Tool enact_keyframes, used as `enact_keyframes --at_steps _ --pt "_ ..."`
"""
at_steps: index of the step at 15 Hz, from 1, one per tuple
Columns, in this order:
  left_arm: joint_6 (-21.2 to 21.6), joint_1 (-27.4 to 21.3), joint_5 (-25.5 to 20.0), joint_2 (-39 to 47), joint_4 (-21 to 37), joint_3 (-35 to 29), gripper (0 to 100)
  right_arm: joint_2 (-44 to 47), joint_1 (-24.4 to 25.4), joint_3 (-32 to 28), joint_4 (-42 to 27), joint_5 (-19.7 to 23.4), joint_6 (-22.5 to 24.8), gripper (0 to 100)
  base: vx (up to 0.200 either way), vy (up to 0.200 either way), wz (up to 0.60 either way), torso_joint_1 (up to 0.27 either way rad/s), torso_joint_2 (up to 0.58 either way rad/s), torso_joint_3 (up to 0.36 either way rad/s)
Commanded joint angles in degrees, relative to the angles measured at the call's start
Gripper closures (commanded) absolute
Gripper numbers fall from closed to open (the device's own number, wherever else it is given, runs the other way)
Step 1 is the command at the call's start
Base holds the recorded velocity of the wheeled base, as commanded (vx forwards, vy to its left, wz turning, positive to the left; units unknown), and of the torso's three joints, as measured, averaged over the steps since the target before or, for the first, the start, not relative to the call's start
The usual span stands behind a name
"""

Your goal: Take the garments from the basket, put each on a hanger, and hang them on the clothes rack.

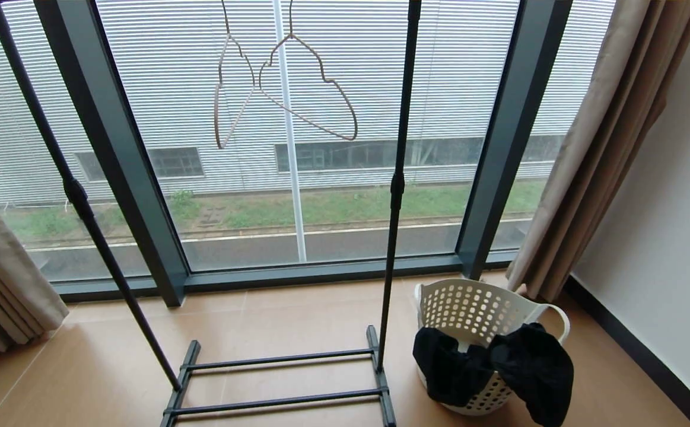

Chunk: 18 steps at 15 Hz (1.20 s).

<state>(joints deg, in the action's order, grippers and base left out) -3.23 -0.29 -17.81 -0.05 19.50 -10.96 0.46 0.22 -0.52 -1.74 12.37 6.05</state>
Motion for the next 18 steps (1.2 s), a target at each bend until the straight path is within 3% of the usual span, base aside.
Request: enact_keyframes --at_steps 1,8,11,18 --pt "-0.02 0.03 -0.03 0.05 0.01 -0.03 0 0.06 0.04 0.0 -0.01 0.02 0.02 0 0.2 0.0 0.0 0.002 -0.01 0.007" --pt "0.15 0.03 -0.03 0.05 0.01 -0.03 0 -0.02 0.04 0.0 -0.01 0.02 0.02 0 0.0 0.0 -0.51 0.005 0.0 -0.001" --pt "0.15 0.03 -0.03 0.05 0.01 0.06 0 0.06 0.04 0.0 -0.01 0.02 -0.07 0 0.0 0.0 0.0 0.0 0.0 0.0" --pt "0.15 0.03 -0.03 0.05 0.01 0.06 0 -0.02 0.04 0.0 -0.01 0.02 -0.07 0 0.0 -0.2 0.0 0.002 0.0 0.002"
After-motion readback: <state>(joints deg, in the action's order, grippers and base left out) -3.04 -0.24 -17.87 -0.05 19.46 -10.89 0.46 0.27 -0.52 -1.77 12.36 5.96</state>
